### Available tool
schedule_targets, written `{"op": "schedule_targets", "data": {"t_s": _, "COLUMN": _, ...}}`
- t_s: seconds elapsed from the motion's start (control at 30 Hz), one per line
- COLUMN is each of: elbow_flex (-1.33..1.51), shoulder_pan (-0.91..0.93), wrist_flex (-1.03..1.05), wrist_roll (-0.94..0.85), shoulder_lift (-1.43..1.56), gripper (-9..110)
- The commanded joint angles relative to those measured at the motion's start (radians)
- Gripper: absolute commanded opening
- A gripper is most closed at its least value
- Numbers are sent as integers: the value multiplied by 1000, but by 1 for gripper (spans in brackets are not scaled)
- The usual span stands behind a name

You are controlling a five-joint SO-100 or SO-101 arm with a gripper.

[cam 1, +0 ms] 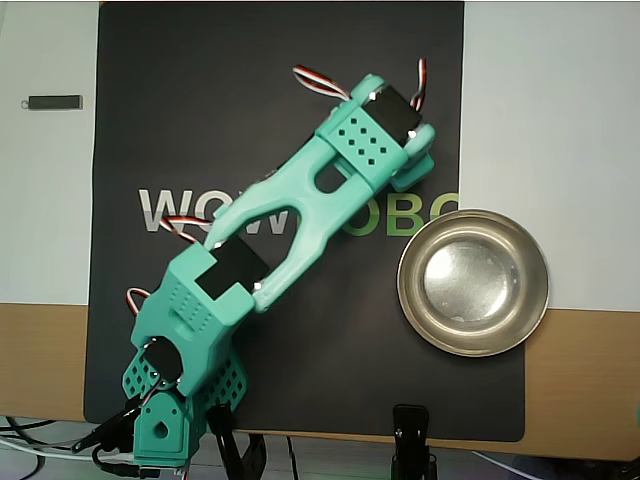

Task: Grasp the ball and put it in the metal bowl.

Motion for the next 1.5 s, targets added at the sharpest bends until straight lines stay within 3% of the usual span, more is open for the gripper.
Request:
{"op": "schedule_targets", "data": {"t_s": 0.0, "elbow_flex": -21, "shoulder_pan": -3, "wrist_flex": 17, "wrist_roll": -6, "shoulder_lift": 21, "gripper": 48}}
{"op": "schedule_targets", "data": {"t_s": 0.63, "elbow_flex": -23, "shoulder_pan": 0, "wrist_flex": 48, "wrist_roll": -6, "shoulder_lift": 23, "gripper": 48}}
{"op": "schedule_targets", "data": {"t_s": 0.83, "elbow_flex": -23, "shoulder_pan": 2, "wrist_flex": 46, "wrist_roll": -6, "shoulder_lift": 23, "gripper": 28}}
{"op": "schedule_targets", "data": {"t_s": 1.47, "elbow_flex": -31, "shoulder_pan": 12, "wrist_flex": 52, "wrist_roll": -5, "shoulder_lift": 37, "gripper": 28}}
